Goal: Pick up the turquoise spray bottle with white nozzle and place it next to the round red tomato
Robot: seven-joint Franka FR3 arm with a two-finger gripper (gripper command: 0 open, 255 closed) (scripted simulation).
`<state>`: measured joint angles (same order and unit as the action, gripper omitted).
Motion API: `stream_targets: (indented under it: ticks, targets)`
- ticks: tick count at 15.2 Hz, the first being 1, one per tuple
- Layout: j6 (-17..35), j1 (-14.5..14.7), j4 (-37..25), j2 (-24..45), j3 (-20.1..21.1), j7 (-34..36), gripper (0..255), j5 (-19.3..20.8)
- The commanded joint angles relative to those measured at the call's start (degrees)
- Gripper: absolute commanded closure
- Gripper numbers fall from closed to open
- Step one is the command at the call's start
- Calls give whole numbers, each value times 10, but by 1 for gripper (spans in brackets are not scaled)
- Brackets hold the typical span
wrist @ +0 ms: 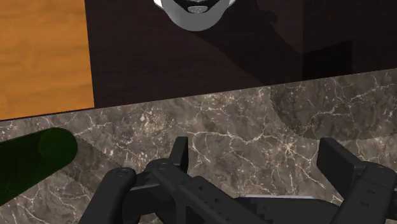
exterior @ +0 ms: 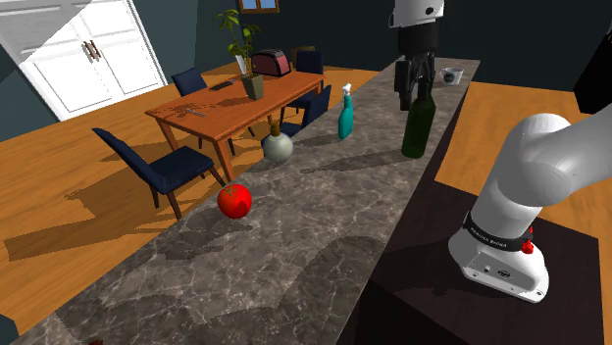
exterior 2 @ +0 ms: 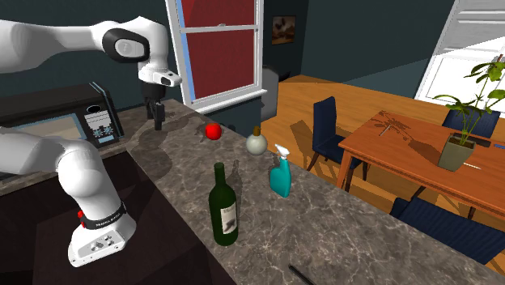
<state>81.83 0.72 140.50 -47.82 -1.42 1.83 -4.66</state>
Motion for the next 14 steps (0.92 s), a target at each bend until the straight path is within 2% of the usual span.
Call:
stream_targets:
  ticks: [1,8,14]
  targets:
    - [0,0,0,0,0,0,0,0]
    - [177,-38,37,82,63,130,0,-5]
    - [317,-80,33,184,110,250,0,20]
